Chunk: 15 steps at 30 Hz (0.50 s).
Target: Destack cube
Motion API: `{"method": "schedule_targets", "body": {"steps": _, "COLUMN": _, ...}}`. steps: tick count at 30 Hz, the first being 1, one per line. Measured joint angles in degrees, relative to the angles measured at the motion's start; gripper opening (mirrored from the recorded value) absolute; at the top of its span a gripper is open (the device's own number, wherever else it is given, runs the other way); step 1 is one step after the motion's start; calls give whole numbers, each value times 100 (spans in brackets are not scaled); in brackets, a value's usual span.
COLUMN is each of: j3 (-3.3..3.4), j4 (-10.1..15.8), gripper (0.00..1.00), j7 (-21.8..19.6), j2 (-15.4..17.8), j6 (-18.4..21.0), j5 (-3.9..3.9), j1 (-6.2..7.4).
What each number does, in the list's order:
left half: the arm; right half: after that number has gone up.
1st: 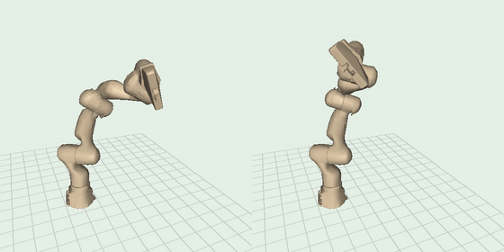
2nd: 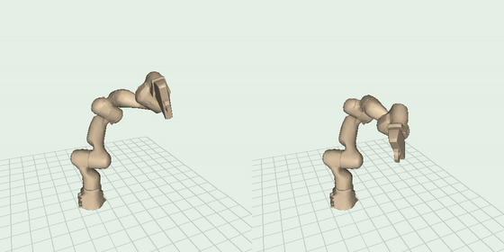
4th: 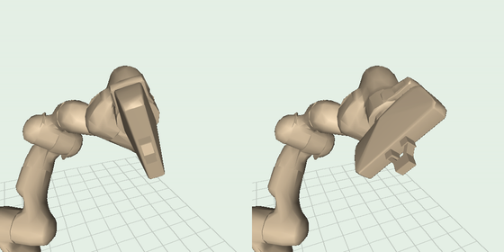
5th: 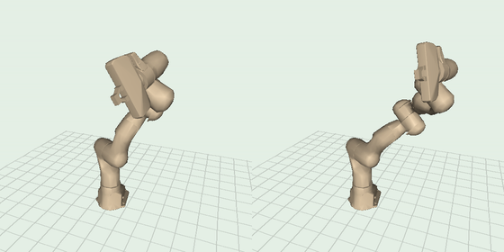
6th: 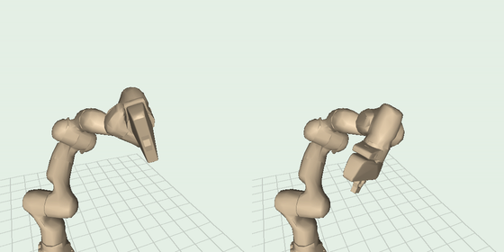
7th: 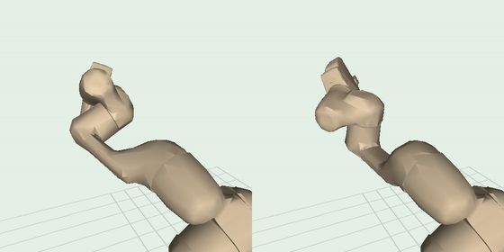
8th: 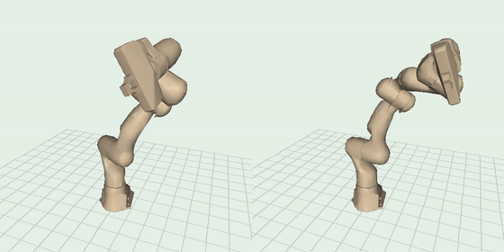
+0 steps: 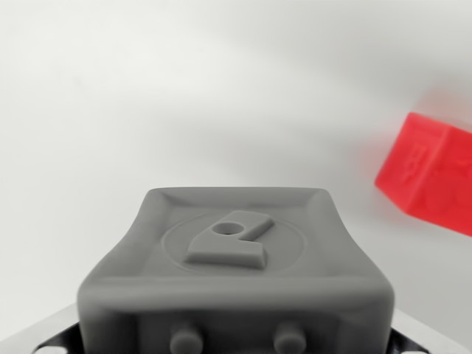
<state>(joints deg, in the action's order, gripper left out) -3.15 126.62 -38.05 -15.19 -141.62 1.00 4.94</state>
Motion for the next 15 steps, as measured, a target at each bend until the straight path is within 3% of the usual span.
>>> {"method": "schedule_targets", "body": {"steps": 15, "j3": -89, "j4": 89, "gripper": 0, "j7": 83, "j2": -65, "j6": -145, "j5": 53, "j1": 205}}
